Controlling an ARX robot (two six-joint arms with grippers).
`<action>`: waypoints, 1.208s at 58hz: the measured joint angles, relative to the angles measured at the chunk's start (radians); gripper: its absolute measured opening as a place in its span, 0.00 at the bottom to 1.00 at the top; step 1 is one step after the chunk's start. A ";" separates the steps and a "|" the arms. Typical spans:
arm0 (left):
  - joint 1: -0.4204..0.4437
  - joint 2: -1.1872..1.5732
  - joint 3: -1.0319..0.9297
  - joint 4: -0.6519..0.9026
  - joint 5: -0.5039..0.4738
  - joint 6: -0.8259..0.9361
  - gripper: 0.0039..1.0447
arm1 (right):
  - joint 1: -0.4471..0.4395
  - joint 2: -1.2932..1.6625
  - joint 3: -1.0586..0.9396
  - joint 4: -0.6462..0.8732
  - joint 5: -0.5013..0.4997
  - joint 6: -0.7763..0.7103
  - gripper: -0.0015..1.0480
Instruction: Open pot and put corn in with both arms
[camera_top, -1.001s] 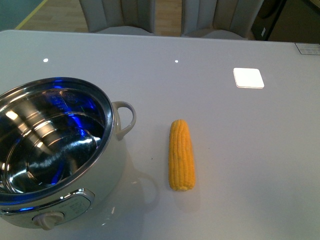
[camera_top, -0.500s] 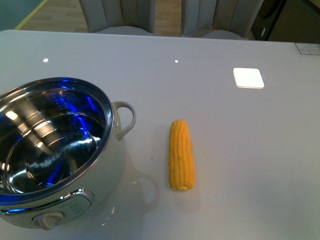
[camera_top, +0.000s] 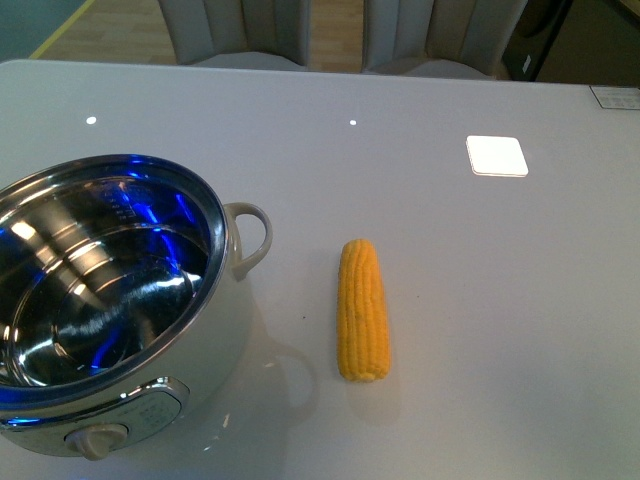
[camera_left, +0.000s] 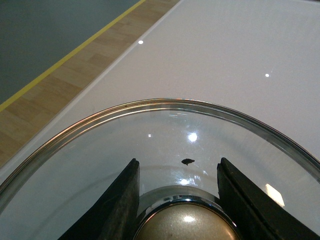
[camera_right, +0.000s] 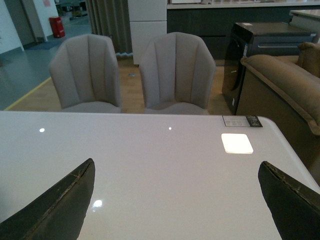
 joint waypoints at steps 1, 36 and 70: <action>0.000 0.003 0.000 0.000 -0.001 0.000 0.39 | 0.000 0.000 0.000 0.000 0.000 0.000 0.92; 0.000 0.100 0.024 0.008 0.000 -0.001 0.39 | 0.000 0.000 0.000 0.000 0.000 0.000 0.92; 0.002 0.130 0.093 -0.032 -0.011 -0.072 0.78 | 0.000 0.000 0.000 0.000 0.000 0.000 0.92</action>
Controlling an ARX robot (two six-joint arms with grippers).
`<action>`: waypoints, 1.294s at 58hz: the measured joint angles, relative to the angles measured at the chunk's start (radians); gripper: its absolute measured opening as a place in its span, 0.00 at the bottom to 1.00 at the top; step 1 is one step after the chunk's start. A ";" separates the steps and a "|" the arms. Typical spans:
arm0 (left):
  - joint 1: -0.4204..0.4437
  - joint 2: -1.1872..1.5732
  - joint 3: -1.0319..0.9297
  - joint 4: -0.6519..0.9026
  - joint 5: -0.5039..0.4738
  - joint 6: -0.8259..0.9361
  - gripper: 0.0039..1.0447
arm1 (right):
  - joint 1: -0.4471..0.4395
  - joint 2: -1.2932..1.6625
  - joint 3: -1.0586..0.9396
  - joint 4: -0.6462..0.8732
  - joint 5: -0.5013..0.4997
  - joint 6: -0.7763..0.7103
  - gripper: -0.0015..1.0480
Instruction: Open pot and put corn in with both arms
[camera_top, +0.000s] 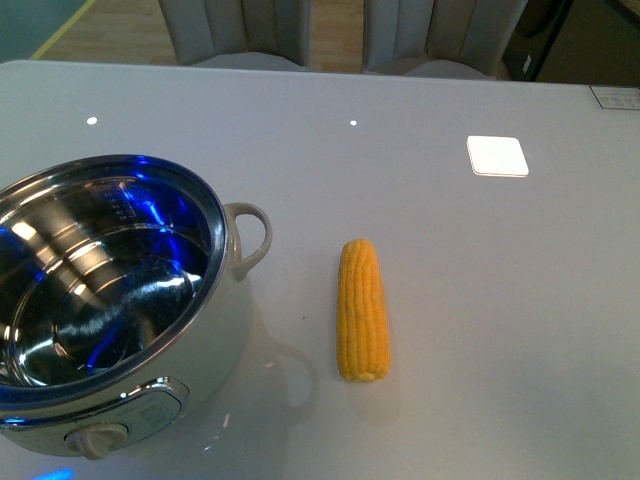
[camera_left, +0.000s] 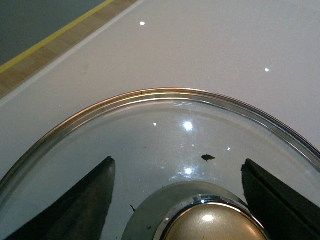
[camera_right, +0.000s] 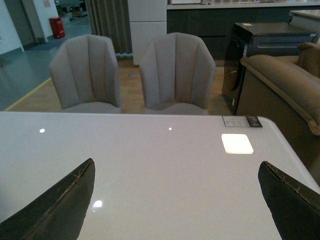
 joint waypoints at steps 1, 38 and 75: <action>0.000 -0.004 -0.004 -0.003 0.001 0.000 0.81 | 0.000 0.000 0.000 0.000 0.000 0.000 0.92; 0.033 -0.537 -0.194 -0.238 0.034 -0.093 0.94 | 0.000 0.000 0.000 0.000 0.000 0.000 0.92; -0.091 -1.437 -0.542 -0.740 0.037 -0.238 0.94 | 0.000 0.000 0.000 0.000 0.000 0.000 0.92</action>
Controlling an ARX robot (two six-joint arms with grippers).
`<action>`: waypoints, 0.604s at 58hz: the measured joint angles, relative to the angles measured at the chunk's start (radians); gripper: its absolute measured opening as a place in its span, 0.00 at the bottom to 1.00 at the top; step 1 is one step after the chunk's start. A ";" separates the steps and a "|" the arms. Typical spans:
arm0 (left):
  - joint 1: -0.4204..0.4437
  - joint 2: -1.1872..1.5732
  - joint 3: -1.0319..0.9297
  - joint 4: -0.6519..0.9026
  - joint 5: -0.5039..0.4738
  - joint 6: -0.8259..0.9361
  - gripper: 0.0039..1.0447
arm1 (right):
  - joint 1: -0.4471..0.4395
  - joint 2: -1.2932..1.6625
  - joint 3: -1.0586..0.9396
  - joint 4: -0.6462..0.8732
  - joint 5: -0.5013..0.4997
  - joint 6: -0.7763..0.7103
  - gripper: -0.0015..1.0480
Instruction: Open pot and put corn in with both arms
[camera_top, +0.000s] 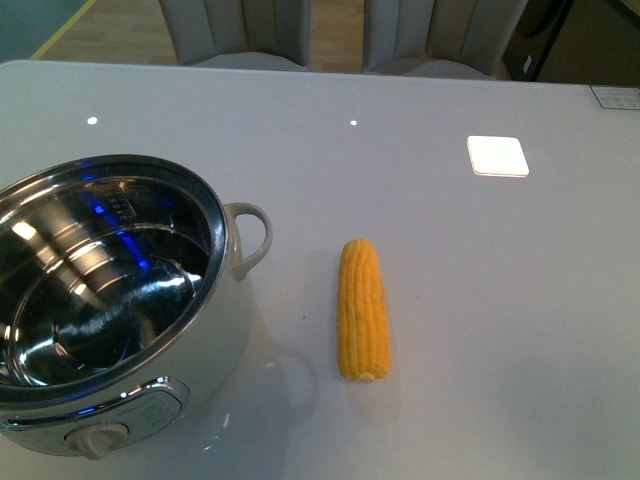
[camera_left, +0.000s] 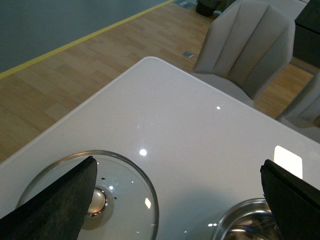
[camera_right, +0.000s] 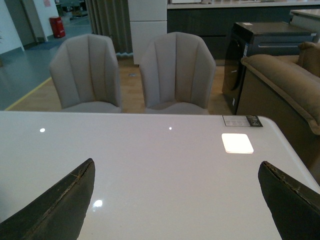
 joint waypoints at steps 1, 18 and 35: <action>-0.010 -0.016 -0.006 -0.010 -0.006 -0.006 0.94 | 0.000 0.000 0.000 0.000 0.000 0.000 0.92; -0.171 -0.298 -0.097 -0.177 -0.068 -0.059 0.94 | 0.000 0.000 0.000 0.000 0.000 0.000 0.92; -0.277 -0.461 -0.132 -0.350 -0.134 -0.057 0.94 | 0.000 0.000 0.000 0.000 0.000 0.000 0.92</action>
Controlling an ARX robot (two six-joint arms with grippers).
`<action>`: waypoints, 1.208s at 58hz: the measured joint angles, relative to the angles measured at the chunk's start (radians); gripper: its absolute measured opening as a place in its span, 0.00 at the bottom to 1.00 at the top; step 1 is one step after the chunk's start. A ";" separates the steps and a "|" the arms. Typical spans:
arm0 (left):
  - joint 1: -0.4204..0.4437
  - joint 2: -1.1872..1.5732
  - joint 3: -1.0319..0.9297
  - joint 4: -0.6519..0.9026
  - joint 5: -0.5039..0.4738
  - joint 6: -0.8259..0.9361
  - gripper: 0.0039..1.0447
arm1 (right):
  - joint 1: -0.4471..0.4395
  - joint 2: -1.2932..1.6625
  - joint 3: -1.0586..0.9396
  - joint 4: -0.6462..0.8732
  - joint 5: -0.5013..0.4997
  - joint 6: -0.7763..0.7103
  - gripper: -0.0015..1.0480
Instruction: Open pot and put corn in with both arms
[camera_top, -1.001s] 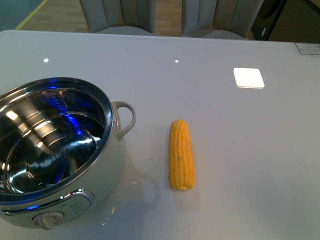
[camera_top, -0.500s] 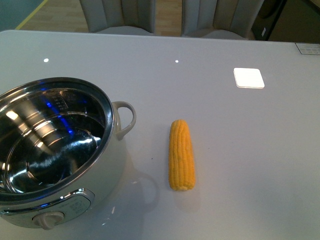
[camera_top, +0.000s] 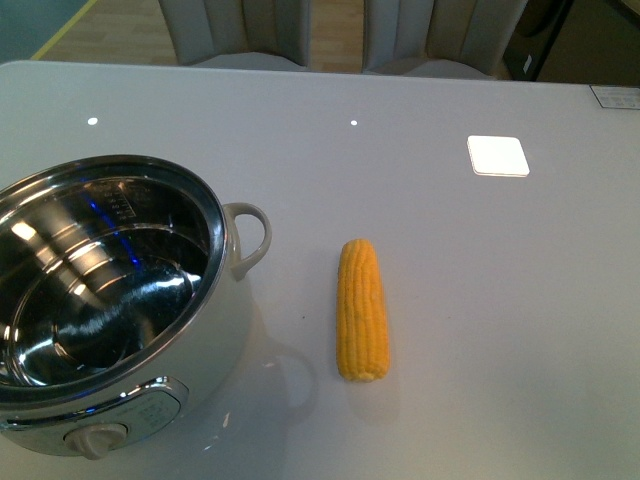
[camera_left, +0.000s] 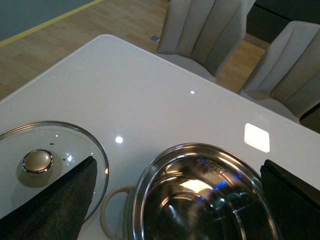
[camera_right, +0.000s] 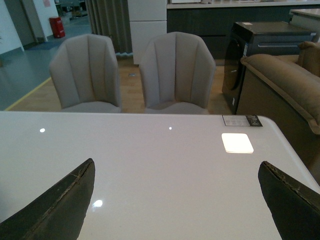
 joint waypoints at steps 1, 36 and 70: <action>-0.003 -0.005 0.000 -0.006 -0.004 0.000 0.94 | 0.000 0.000 0.000 0.000 0.000 0.000 0.92; -0.164 -0.299 -0.030 -0.369 -0.185 0.079 0.94 | 0.000 0.000 0.000 0.000 0.000 0.000 0.92; -0.261 -0.545 -0.179 -0.060 -0.148 0.244 0.03 | 0.000 0.000 0.000 0.000 0.000 0.000 0.92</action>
